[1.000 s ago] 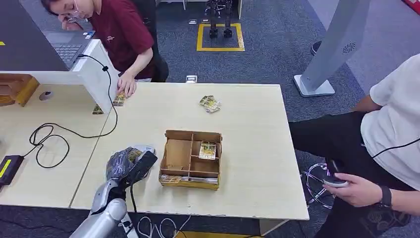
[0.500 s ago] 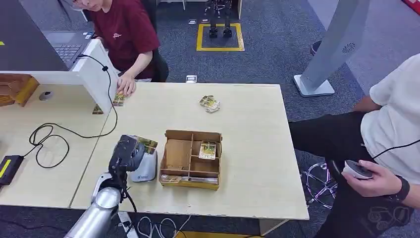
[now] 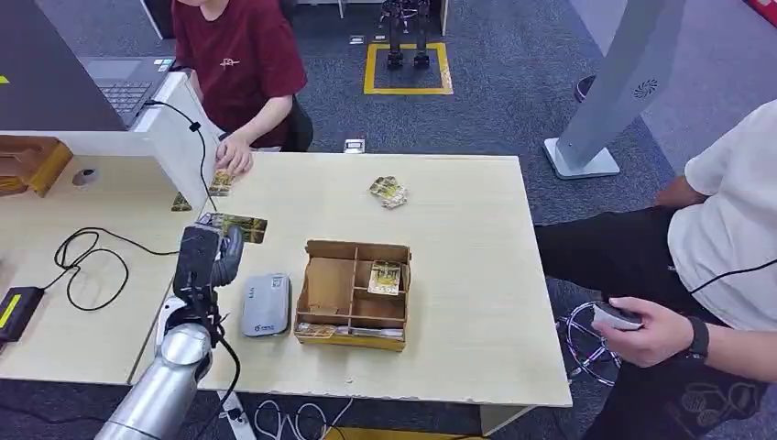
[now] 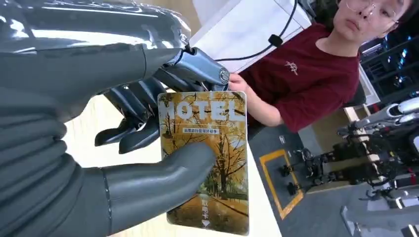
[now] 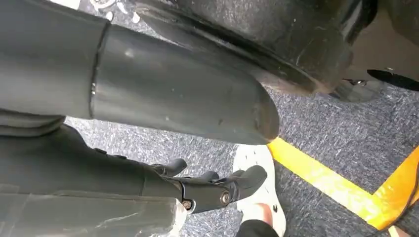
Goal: Pass the card to the sensor for recognition and then transmit it.
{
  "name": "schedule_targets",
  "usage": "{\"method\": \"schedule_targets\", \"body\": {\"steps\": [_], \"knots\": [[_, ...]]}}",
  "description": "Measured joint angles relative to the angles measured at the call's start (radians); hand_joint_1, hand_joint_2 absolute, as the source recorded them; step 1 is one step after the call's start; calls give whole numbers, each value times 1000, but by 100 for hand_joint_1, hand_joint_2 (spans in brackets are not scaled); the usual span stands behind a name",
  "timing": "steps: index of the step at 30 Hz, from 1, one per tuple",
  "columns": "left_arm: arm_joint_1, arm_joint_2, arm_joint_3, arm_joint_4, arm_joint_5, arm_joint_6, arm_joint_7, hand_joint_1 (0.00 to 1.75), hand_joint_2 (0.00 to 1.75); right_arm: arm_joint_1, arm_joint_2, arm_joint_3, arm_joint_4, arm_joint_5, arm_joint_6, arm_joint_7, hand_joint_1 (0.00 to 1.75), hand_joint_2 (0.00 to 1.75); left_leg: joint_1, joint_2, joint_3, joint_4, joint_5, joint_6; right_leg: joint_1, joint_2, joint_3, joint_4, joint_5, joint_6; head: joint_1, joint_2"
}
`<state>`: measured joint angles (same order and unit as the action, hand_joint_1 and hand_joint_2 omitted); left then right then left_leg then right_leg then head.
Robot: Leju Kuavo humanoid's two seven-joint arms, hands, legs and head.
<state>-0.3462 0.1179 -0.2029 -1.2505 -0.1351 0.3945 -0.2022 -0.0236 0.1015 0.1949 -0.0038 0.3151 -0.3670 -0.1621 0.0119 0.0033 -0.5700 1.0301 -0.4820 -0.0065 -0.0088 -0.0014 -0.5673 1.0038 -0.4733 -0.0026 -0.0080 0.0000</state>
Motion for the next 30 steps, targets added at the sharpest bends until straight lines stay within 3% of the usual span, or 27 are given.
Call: {"method": "schedule_targets", "body": {"steps": [10,14,17,22,25,30], "knots": [[-2,0,1,0,0,2,-1,175,175,0,0,0,0,0,0,0,0,0,0,0,0,0,0,0,0,0,0,0,0,0,0,0],[-13,1,1,4,-39,41,-13,175,175,-1,0,0,0,15,0,4,0,0,0,0,0,0,0,0,0,0,0,0,0,0,0,0],[-42,2,1,30,-95,95,-29,175,175,-4,0,2,0,34,5,5,0,0,0,0,0,0,0,0,0,0,0,0,0,0,0,0],[-102,9,1,131,-375,259,-10,175,175,-10,0,6,0,60,21,8,0,0,0,0,0,0,1,0,0,0,0,0,1,-1,0,0],[-115,10,1,162,-446,270,5,175,175,-12,-1,5,0,71,26,8,0,0,0,0,0,0,1,0,0,0,0,0,1,-1,0,0],[-116,9,1,184,-461,270,12,175,175,-12,-2,5,0,72,29,8,0,0,0,0,0,0,1,0,0,0,0,0,1,-1,0,0]]}}
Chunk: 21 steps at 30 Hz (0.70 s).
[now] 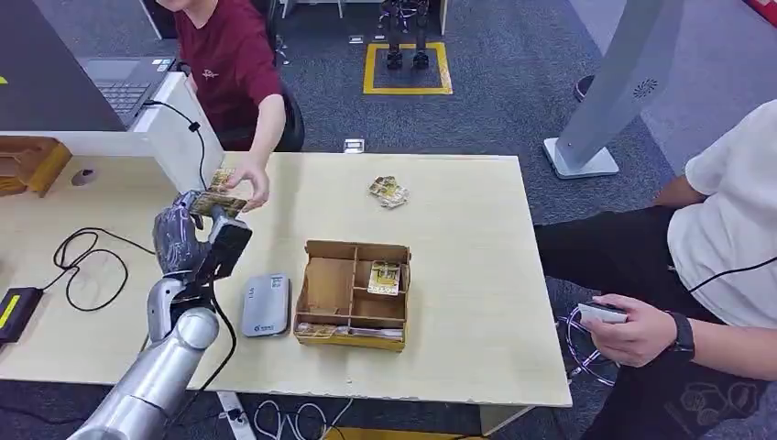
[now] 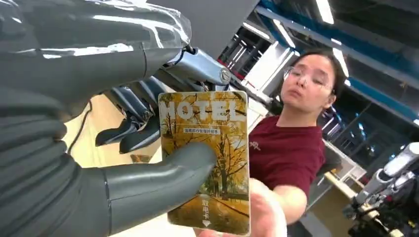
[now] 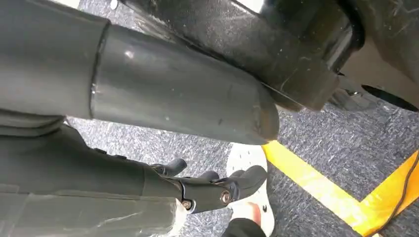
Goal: Pass the card to the sensor for recognition and then transmit it.
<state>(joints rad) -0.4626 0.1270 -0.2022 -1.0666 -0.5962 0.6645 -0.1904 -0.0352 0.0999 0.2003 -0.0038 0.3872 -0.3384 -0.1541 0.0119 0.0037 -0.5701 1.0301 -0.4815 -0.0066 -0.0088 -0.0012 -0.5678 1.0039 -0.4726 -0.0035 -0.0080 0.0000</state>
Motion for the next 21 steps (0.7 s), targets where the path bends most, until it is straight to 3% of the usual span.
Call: {"method": "schedule_targets", "body": {"steps": [12,13,21], "knots": [[0,-1,0,21,-16,-3,2,175,175,0,0,-1,0,3,0,0,0,0,0,0,0,0,0,0,0,0,0,0,0,0,0,0],[0,-2,0,22,-17,-3,1,0,175,0,0,-1,0,3,0,0,0,0,0,0,0,0,0,0,0,0,0,0,0,0,0,0],[0,-3,0,25,56,-31,-26,0,175,0,-1,-6,0,5,1,-1,0,0,0,0,0,0,0,0,0,0,0,0,0,0,0,0]]}}
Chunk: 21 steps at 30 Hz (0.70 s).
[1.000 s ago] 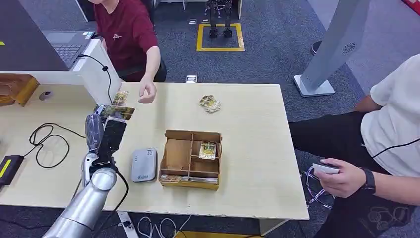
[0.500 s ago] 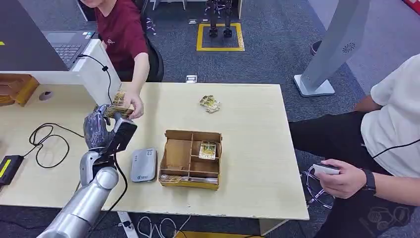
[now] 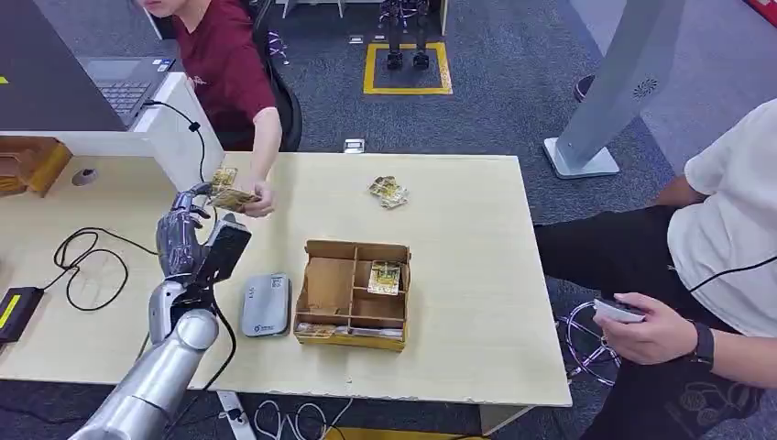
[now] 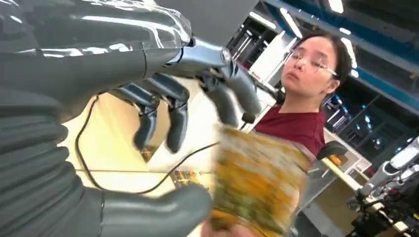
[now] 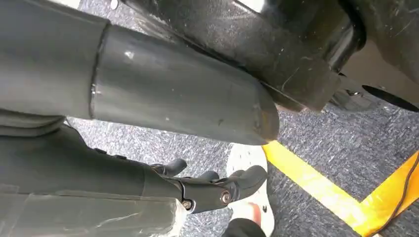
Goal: Pass the card to the sensor for recognition and then transmit it.
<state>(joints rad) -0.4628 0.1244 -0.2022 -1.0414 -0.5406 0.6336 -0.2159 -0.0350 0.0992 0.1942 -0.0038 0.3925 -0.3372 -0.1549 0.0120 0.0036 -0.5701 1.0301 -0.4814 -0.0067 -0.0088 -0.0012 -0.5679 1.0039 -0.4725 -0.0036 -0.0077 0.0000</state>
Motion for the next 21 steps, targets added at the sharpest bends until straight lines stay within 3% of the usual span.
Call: {"method": "schedule_targets", "body": {"steps": [7,11,19,21], "knots": [[3,-7,0,-6,71,-39,-28,0,175,1,0,-8,0,14,-2,-1,0,0,0,0,0,0,0,0,0,0,0,0,0,0,0,0],[29,5,0,-59,122,-113,-55,0,175,1,-2,-18,0,14,-2,-6,0,0,0,0,-1,0,0,0,0,0,0,0,0,0,0,0],[209,115,0,-324,174,-327,-131,0,175,9,-8,-40,2,10,3,-14,0,0,0,2,-1,-1,-1,0,0,2,-1,0,-1,0,0,0],[262,146,0,-406,165,-355,-141,0,175,12,-11,-46,2,10,5,-13,0,0,0,2,-1,-1,-1,0,0,2,-2,0,-1,0,0,0]]}}
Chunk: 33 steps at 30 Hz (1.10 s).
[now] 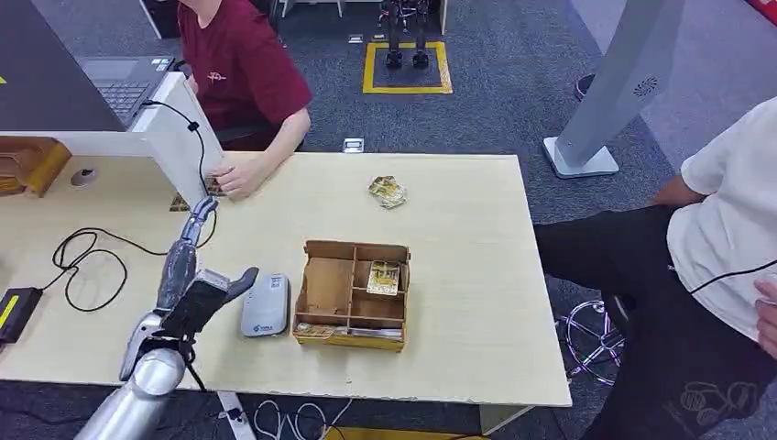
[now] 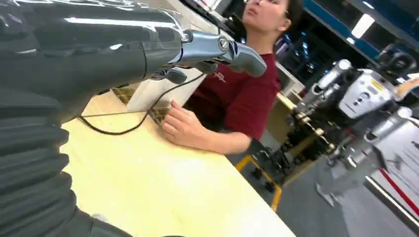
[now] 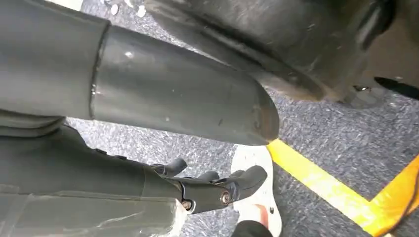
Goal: Pass the card to the sensor for recognition and then transmit it.
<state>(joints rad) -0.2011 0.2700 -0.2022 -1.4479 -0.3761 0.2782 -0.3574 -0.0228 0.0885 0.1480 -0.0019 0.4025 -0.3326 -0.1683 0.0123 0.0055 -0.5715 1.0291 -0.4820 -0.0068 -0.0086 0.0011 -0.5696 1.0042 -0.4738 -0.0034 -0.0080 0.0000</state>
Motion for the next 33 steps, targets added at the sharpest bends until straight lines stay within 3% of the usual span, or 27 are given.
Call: {"method": "schedule_targets", "body": {"steps": [4,6,11,15,21,33], "knots": [[95,48,0,-142,-37,-63,-27,0,175,2,-2,-6,2,-8,-1,1,0,0,0,0,0,0,0,0,0,0,0,0,0,0,0,0],[145,60,-3,-201,-106,-55,-38,0,175,2,-2,-7,2,-17,-3,0,0,0,0,0,0,0,0,0,0,0,0,0,0,0,0,0],[250,83,-67,-284,-392,137,-33,0,175,3,-2,-14,3,-19,-3,2,0,0,-1,0,0,0,0,0,0,-1,0,0,0,0,0,0],[279,96,-133,-286,-559,240,24,0,175,2,-2,-14,3,-19,-3,4,0,0,0,0,0,0,0,0,0,-1,0,0,0,0,0,0],[283,109,-207,-265,-661,316,95,0,175,1,-2,-14,3,-26,0,4,0,0,0,-1,0,0,0,0,0,-2,0,0,0,0,0,0],[225,88,-304,-169,-714,333,136,0,175,-3,-3,-14,3,-17,2,11,0,0,0,-1,0,0,0,0,0,-2,0,0,0,0,0,0]]}}
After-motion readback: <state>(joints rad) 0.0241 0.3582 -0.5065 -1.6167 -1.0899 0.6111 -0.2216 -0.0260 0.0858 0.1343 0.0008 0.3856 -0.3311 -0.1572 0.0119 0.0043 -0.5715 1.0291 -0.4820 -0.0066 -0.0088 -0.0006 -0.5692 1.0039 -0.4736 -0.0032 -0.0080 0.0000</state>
